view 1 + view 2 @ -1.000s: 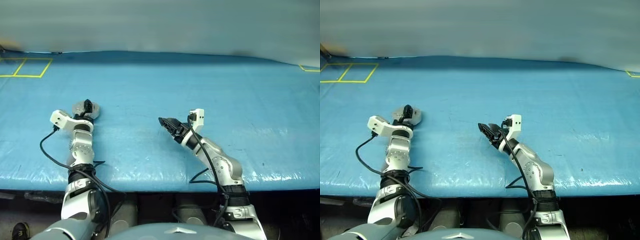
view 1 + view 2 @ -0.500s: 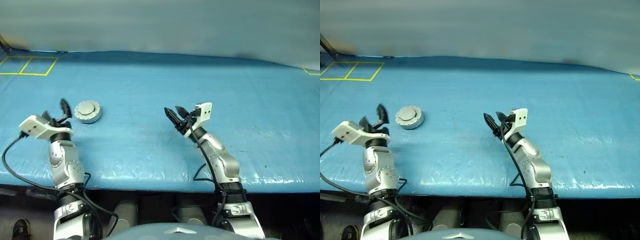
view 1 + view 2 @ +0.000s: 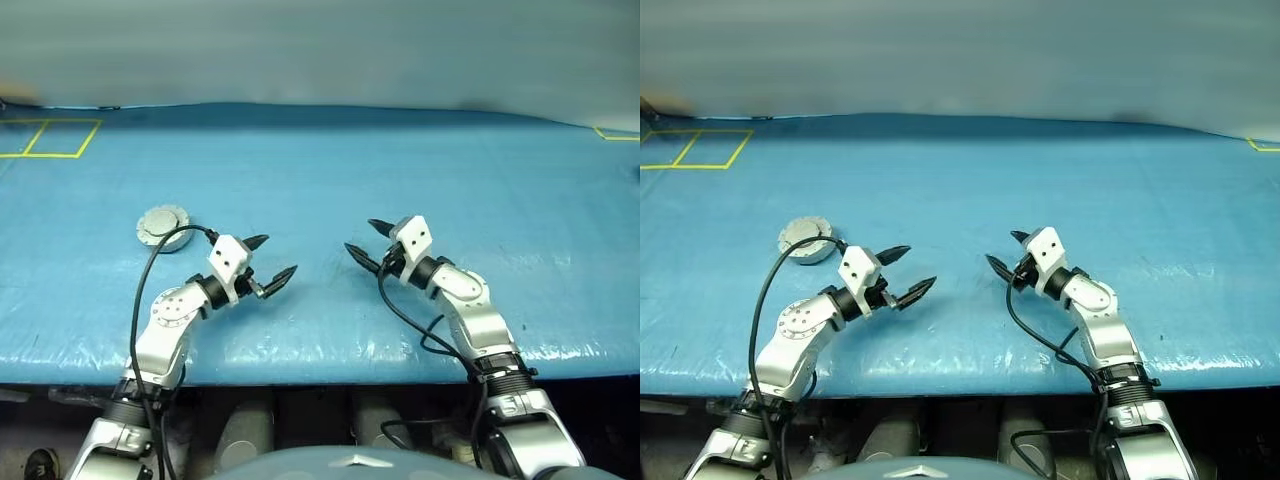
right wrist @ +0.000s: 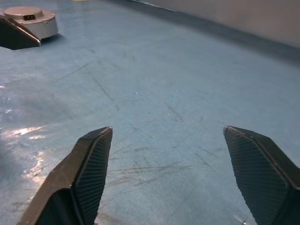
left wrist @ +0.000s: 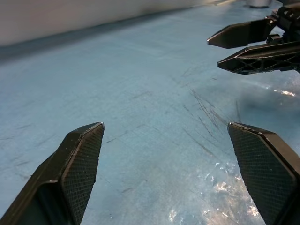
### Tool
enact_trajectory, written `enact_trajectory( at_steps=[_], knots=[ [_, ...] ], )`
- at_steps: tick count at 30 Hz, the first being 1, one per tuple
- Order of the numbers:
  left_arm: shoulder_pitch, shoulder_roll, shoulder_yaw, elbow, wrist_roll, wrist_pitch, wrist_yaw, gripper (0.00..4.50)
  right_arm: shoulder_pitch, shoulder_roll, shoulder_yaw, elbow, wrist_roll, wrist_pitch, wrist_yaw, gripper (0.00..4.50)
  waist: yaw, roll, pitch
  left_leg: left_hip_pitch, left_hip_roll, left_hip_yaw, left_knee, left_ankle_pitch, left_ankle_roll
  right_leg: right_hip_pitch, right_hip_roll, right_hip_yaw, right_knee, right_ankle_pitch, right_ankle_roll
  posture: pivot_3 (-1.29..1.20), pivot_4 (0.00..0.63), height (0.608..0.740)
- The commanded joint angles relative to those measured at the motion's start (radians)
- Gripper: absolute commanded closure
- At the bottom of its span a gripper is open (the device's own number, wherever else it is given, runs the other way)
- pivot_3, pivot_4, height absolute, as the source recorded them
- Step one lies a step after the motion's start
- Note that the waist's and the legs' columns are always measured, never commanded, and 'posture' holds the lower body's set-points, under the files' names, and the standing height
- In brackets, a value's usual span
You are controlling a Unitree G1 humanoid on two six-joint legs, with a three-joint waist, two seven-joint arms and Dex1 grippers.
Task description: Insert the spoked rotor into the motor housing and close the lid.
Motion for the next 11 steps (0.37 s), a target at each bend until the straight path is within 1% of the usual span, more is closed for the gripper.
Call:
enact_trajectory(
  at_steps=[1, 4, 11],
  knots=[
    [-0.002, -0.01, 0.018, -0.007, -0.003, -0.026, -0.009, 0.0, 0.0, -0.019, -0.008, -0.039, 0.0, -0.015, 0.019, 0.05, 0.004, 0.0, 0.0, 0.0, 0.0, 0.0, 0.0, 0.0, 0.0, 0.0, 0.0, 0.0, 0.0, 0.0, 0.0, 0.0, 0.15, 0.74],
    [-0.002, -0.014, 0.022, -0.008, -0.006, -0.035, -0.018, 0.0, -0.001, -0.02, 0.006, -0.028, -0.038, -0.028, 0.005, 0.05, 0.008, 0.0, 0.0, 0.0, 0.0, 0.0, 0.001, 0.0, 0.0, 0.0, 0.0, 0.0, 0.0, 0.0, 0.0, 0.0, 0.15, 0.74],
    [-0.004, -0.027, 0.03, -0.006, 0.002, -0.043, -0.013, 0.0, -0.004, -0.001, 0.006, -0.032, -0.033, -0.014, 0.005, 0.05, 0.007, 0.0, 0.0, 0.0, 0.0, 0.0, 0.001, 0.0, 0.0, 0.0, 0.0, 0.0, 0.0, 0.0, 0.0, 0.0, 0.15, 0.74]
  ],
)
